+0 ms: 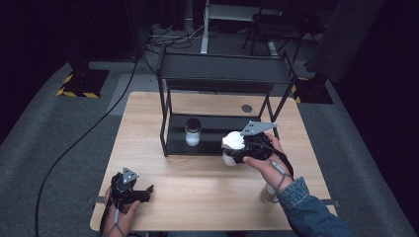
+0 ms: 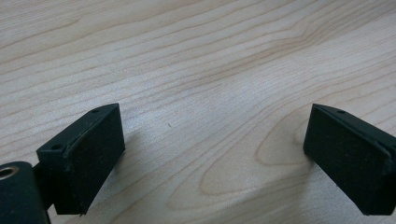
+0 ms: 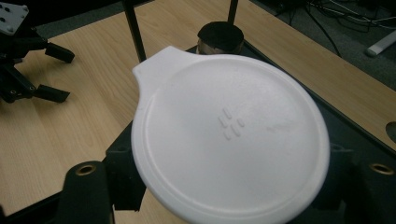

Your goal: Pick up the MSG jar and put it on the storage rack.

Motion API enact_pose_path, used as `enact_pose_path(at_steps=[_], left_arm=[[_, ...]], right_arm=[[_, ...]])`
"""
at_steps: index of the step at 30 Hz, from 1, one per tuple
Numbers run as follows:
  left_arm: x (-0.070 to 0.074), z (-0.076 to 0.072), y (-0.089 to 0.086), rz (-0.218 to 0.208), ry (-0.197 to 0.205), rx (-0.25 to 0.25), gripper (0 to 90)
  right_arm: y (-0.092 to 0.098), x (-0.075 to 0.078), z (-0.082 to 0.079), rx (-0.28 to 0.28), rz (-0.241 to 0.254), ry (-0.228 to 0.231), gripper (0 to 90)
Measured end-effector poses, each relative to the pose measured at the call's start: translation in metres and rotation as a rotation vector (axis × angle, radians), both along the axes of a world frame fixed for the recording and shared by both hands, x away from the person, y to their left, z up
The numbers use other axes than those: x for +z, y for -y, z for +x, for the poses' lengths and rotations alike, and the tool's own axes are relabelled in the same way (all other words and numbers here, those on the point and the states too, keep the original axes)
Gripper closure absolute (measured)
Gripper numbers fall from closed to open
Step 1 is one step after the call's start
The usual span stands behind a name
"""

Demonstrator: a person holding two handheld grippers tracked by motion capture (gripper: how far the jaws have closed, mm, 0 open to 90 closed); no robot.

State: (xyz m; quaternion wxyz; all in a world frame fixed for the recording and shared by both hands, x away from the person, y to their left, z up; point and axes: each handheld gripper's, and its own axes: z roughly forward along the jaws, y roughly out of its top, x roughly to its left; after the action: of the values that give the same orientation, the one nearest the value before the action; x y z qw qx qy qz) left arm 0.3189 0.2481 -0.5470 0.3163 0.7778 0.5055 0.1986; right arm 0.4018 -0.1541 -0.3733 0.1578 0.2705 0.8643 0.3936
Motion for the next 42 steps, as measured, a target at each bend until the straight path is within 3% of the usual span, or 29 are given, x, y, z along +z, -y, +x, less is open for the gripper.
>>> enact_pose_path(at_steps=[20, 42], left_arm=[[0.0, 0.0, 0.0, 0.001, -0.001, 0.0, 4.9], [0.0, 0.0, 0.0, 0.0, -0.001, 0.0, 4.8]], right_arm=[[-0.006, 0.006, 0.03, 0.0, -0.006, 0.013, 30.3], [-0.012, -0.011, 0.076, -0.002, -0.007, 0.016, 30.3]])
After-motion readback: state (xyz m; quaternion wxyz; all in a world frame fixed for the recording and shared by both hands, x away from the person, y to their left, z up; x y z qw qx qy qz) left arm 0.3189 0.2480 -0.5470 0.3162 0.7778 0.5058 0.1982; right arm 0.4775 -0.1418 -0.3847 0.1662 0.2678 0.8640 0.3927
